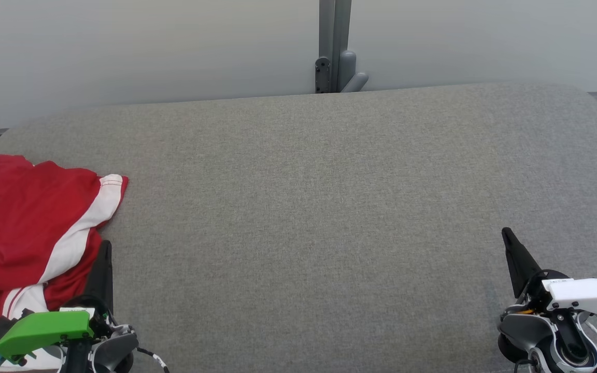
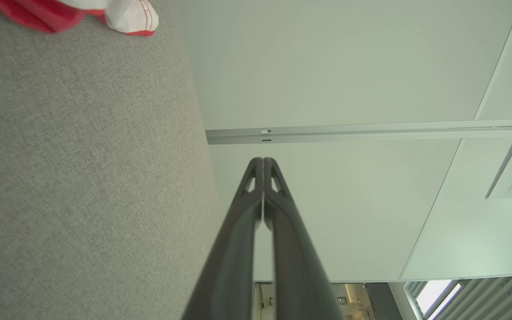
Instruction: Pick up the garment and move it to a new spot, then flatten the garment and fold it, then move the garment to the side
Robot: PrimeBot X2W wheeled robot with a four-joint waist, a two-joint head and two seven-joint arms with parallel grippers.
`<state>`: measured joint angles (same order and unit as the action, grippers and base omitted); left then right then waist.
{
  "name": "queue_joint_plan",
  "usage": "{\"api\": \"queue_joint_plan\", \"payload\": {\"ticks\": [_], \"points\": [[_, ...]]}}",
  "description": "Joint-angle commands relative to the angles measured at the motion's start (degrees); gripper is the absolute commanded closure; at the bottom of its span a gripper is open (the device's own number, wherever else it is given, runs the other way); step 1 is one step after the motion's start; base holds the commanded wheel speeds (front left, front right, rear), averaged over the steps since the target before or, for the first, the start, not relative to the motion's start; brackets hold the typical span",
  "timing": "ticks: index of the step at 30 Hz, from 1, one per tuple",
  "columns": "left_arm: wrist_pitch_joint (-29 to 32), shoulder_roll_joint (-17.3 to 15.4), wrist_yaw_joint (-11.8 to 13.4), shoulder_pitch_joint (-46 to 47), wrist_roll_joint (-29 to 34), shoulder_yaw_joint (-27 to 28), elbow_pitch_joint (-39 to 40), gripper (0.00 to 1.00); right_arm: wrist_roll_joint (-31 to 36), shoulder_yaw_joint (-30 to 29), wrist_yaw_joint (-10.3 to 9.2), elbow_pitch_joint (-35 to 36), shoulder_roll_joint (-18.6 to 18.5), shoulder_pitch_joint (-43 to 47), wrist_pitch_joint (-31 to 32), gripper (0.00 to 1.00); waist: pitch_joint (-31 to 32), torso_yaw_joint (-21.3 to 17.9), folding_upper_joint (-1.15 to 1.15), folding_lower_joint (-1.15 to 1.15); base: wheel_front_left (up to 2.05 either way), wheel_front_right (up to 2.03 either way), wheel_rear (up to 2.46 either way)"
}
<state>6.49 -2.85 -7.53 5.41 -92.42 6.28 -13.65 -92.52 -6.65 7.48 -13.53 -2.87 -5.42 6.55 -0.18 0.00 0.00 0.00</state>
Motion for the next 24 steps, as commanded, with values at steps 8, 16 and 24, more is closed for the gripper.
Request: {"api": "queue_joint_plan", "payload": {"ticks": [8, 16, 24], "points": [[0.2, 0.0, 0.1, 0.9, -0.1, 0.1, 0.1, 1.0, 0.2, -0.1, 0.02, 0.1, 0.0, -0.5, 0.2, 1.0, 0.0, 0.0, 0.0, 0.0, 0.0, 0.0, 0.0], [0.2, 0.0, 0.1, 0.9, -0.1, 0.1, 0.1, 1.0, 0.1, -0.1, 0.02, 0.1, 0.0, -0.5, 0.2, 1.0, 0.0, 0.0, 0.0, 0.0, 0.0, 0.0, 0.0], [0.2, 0.0, 0.1, 0.9, -0.1, 0.1, 0.1, 1.0, 0.2, -0.1, 0.02, 0.1, 0.0, -0.5, 0.2, 1.0, 0.0, 0.0, 0.0, 0.0, 0.0, 0.0, 0.0]]}}
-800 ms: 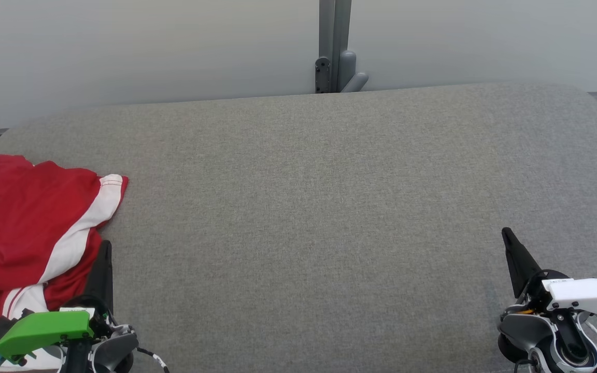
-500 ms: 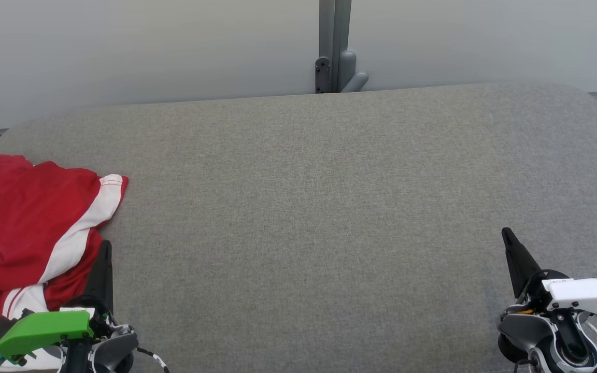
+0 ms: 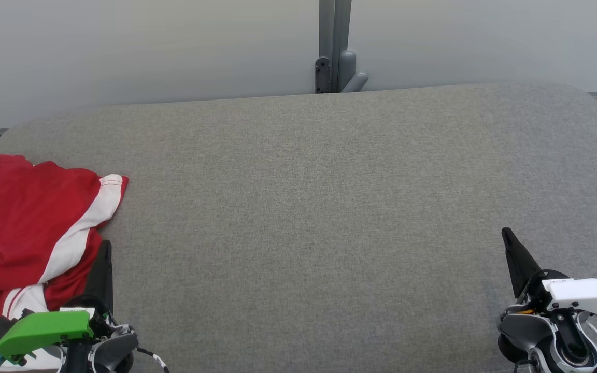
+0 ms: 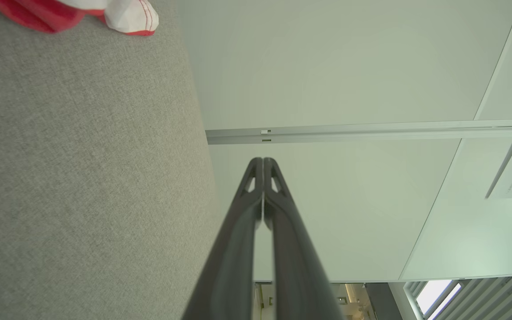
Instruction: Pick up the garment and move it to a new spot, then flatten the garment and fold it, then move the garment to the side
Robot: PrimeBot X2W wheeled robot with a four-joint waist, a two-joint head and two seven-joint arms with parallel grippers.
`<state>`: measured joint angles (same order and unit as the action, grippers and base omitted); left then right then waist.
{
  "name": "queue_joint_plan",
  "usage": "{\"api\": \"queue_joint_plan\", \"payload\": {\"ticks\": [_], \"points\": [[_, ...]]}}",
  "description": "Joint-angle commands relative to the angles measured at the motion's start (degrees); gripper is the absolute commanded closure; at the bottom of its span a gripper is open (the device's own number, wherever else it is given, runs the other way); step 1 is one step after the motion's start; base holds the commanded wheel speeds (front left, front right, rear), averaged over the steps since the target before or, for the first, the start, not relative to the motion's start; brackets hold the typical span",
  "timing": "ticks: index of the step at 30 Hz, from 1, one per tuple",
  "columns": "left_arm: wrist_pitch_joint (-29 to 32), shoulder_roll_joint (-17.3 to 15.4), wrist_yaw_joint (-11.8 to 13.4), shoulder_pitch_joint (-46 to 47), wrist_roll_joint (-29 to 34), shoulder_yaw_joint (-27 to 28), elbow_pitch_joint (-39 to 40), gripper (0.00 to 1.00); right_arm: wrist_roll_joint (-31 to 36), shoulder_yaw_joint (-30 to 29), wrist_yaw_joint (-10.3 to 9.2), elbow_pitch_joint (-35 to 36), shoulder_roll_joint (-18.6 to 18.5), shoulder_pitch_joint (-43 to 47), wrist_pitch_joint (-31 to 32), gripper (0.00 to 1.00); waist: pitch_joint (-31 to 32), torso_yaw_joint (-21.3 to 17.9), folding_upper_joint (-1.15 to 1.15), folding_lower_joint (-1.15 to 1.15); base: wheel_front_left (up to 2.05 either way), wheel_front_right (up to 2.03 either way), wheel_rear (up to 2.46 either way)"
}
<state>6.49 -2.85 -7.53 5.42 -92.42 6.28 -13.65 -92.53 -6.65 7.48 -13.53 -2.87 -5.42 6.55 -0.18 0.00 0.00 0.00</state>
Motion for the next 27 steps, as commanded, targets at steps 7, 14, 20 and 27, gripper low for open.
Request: {"api": "queue_joint_plan", "payload": {"ticks": [7, 14, 20, 27], "points": [[0.2, 0.0, 0.1, 0.9, -0.1, 0.1, 0.1, 1.0, 0.2, -0.1, 0.02, 0.1, 0.0, -0.5, 0.2, 1.0, 0.0, 0.0, 0.0, 0.0, 0.0, 0.0, 0.0], [-0.2, 0.2, 0.0, -0.9, 0.1, -0.4, -1.2, 0.0, 0.1, 0.3, -0.01, -1.1, 0.4, 1.0, -0.3, 0.0, 0.0, 0.0, 0.0, 0.0, 0.0, 0.0, 0.0], [-2.0, 0.2, 0.0, -1.5, 0.6, -2.0, -0.8, 0.0, 1.2, 1.8, -0.01, -0.2, 0.3, 1.8, -2.1, 0.0, 0.0, 0.0, 0.0, 0.0, 0.0, 0.0, 0.0], [-4.0, 0.0, 0.2, -1.8, 3.0, -3.8, -0.8, 0.0, 6.7, 3.1, -0.01, 0.7, 0.2, 2.3, -4.0, 0.0, 0.0, 0.0, 0.0, 0.0, 0.0, 0.0, 0.0]]}}
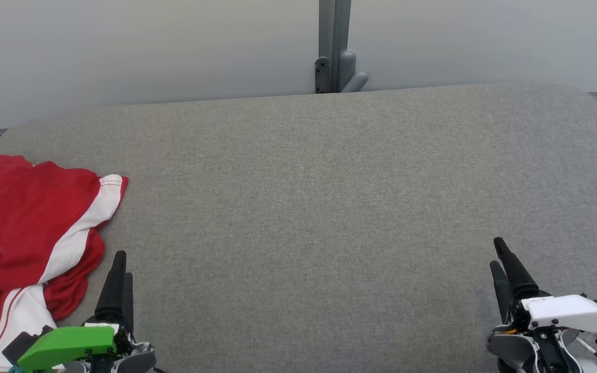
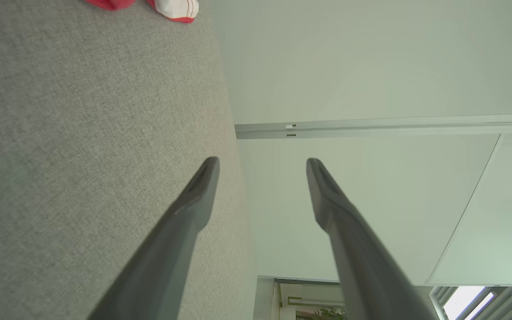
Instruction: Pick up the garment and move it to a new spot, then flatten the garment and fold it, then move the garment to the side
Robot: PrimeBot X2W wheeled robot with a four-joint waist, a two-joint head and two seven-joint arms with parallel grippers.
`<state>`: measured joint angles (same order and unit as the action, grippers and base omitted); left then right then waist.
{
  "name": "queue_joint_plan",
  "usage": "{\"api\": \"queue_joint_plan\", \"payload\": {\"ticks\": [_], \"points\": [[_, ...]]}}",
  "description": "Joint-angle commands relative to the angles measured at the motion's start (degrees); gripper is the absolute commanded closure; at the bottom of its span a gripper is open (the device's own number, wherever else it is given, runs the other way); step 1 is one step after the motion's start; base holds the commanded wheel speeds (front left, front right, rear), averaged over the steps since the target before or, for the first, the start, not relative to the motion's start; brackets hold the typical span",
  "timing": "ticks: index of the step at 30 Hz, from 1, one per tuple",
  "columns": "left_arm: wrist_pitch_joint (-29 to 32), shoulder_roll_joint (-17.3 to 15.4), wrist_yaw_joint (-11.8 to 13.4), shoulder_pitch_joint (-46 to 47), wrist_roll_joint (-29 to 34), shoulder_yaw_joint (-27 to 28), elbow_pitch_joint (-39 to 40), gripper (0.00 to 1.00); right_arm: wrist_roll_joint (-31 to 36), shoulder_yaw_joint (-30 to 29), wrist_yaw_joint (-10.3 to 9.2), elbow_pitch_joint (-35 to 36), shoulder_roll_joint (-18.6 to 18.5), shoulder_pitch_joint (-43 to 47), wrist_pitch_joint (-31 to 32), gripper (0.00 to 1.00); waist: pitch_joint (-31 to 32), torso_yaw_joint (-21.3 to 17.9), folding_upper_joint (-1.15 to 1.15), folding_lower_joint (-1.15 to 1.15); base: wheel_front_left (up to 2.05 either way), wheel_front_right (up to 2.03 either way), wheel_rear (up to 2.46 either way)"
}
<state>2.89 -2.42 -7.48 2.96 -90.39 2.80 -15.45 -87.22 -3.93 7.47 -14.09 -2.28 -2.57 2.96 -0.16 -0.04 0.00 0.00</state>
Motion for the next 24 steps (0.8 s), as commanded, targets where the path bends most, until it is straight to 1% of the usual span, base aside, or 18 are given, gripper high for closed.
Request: {"api": "queue_joint_plan", "payload": {"ticks": [1, 5, 9, 10, 12, 21, 22, 24], "points": [[-0.7, -0.5, 0.2, 0.6, 1.5, -0.5, 0.9, 0.0, 3.0, 0.6, 0.01, 1.5, -0.6, -0.5, -0.7, 0.0, 0.0, 0.0, 0.0, 0.0, 0.0, 0.0, 0.0], [-1.7, -0.9, 0.6, 0.7, 4.8, -1.1, 0.9, 0.0, 9.1, 1.4, 0.01, 2.2, -0.8, -0.5, -1.7, 0.0, 0.0, 0.0, 0.0, 0.0, 0.0, 0.0, 0.0], [-2.7, -1.3, 1.0, 0.8, 9.8, -1.6, 1.1, 0.0, 16.2, 2.6, 0.01, 3.1, -1.6, -0.7, -2.7, 0.0, 0.1, 0.0, 0.0, 0.0, 0.0, 0.0, 0.0], [-2.7, -1.3, 1.0, 0.8, 9.8, -1.6, 1.1, 0.0, 16.2, 2.6, 0.01, 3.1, -1.6, -0.7, -2.7, 0.0, 0.1, 0.0, 0.0, 0.0, 0.0, 0.0, 0.0], [-3.2, -1.4, 1.2, 0.8, 12.2, -1.7, 1.2, 0.0, 19.6, 3.2, 0.01, 3.6, -1.9, -0.7, -3.2, 0.0, 0.1, 0.0, 0.0, 0.0, 0.0, 0.0, 0.0], [-5.1, -2.7, 1.9, 0.5, 25.1, -3.1, 1.1, 0.0, 32.5, 4.8, 0.01, 5.2, -3.2, -0.8, -5.2, 0.0, 0.2, 0.0, 0.0, 0.0, 0.0, 0.0, 0.0], [-5.6, -3.0, 2.0, 0.4, 27.9, -3.5, 1.0, 0.0, 34.7, 5.1, 0.01, 5.3, -3.4, -0.7, -5.6, 0.0, 0.2, 0.0, 0.0, 0.0, 0.0, 0.0, 0.0], [-6.0, -3.3, 2.0, 0.3, 30.6, -3.9, 0.8, 0.0, 36.8, 5.4, 0.01, 5.3, -3.7, -0.8, -6.0, 0.0, 0.2, 0.0, 0.0, 0.0, 0.0, 0.0, 0.0]]}}
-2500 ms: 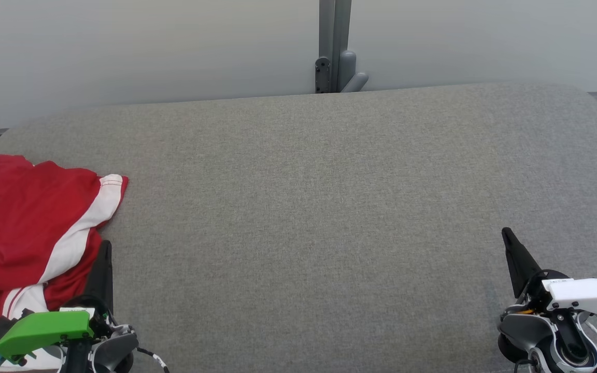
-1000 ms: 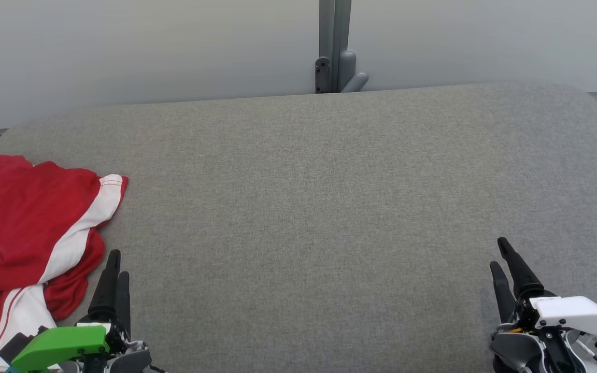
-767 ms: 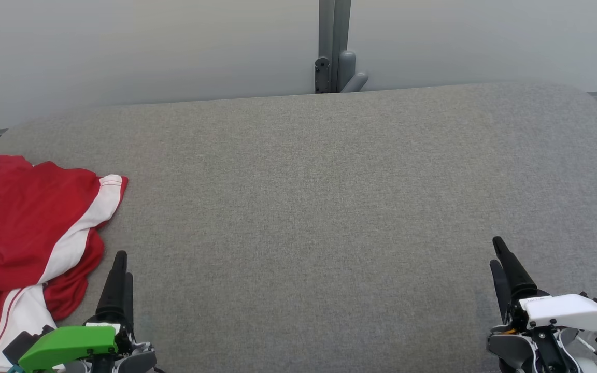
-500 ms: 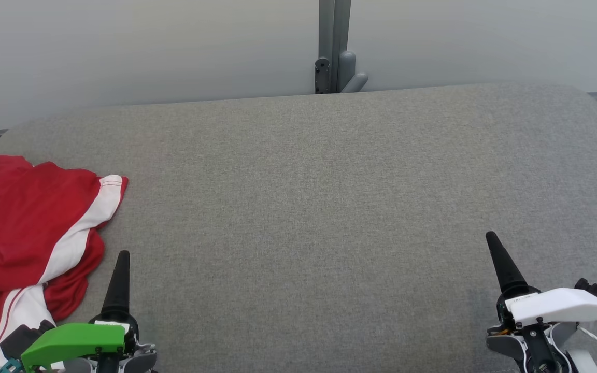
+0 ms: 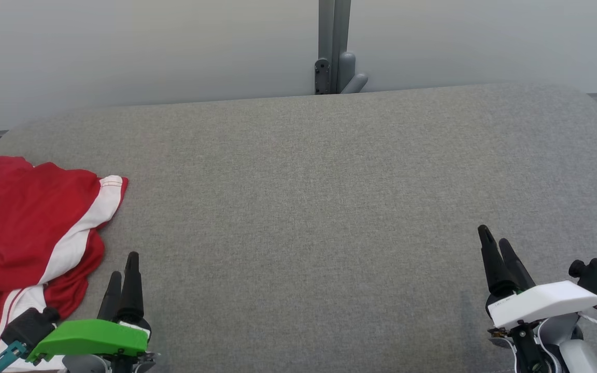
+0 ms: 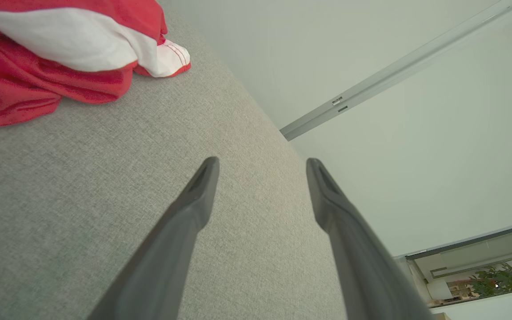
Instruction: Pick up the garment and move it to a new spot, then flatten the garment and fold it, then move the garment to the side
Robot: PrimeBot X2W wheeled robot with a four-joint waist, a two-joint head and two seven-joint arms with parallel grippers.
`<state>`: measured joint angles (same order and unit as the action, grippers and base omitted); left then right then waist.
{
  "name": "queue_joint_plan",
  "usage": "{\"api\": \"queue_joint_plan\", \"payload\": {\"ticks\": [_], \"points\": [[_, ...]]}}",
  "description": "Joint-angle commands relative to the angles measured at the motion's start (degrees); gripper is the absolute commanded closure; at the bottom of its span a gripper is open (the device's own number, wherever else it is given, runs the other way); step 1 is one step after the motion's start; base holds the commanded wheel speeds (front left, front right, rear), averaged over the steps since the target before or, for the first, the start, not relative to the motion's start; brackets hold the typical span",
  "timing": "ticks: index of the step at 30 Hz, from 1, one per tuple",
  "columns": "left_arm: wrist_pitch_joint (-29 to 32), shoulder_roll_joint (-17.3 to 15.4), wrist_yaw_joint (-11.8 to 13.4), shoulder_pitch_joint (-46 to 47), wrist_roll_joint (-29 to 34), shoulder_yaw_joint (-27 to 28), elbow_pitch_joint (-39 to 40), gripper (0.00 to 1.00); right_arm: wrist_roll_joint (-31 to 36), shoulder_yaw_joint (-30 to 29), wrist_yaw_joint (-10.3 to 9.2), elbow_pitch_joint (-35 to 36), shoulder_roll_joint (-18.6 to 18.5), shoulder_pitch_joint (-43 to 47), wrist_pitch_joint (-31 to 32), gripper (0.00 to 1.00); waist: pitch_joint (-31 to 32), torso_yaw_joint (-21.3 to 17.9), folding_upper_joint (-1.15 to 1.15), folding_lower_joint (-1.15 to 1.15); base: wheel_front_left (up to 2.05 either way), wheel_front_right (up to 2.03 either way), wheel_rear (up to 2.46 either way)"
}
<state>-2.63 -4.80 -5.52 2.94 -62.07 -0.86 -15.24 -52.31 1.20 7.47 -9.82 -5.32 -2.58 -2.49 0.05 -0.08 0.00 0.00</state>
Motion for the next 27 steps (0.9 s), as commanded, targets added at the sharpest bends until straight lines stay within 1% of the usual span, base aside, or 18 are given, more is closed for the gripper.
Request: {"api": "queue_joint_plan", "payload": {"ticks": [1, 17, 18, 20, 27], "points": [[-0.7, -1.1, 0.1, 0.2, 3.6, -0.5, 0.4, 0.0, 2.8, 0.4, 0.01, 1.0, -0.8, -0.8, -0.8, 0.0, 0.0, 0.0, 0.0, 0.0, 0.0, 0.0, 0.0], [-3.8, -2.5, 0.5, -1.3, 19.9, -1.7, -1.6, 0.0, 17.1, 2.2, 0.02, 0.8, -2.4, -0.4, -4.0, 0.0, 0.1, -0.2, 0.0, 0.0, 0.0, 0.0, 0.0], [-3.8, -2.5, 0.5, -1.3, 19.9, -1.7, -1.6, 0.0, 17.1, 2.2, 0.02, 0.8, -2.4, -0.4, -4.0, 0.0, 0.1, -0.2, 0.0, 0.0, 0.0, 0.0, 0.0], [-4.3, -2.7, 0.6, -1.5, 22.4, -1.8, -1.8, 0.0, 19.2, 2.4, 0.02, 0.7, -2.6, -0.3, -4.5, 0.0, 0.1, -0.2, 0.0, 0.0, 0.0, 0.0, 0.0], [-5.4, -3.1, 0.8, -1.8, 27.5, -1.9, -2.0, 0.0, 23.8, 2.2, 0.02, 0.5, -2.7, -0.3, -5.6, 0.0, 0.1, -0.3, 0.0, 0.0, 0.0, 0.0, 0.0]]}}
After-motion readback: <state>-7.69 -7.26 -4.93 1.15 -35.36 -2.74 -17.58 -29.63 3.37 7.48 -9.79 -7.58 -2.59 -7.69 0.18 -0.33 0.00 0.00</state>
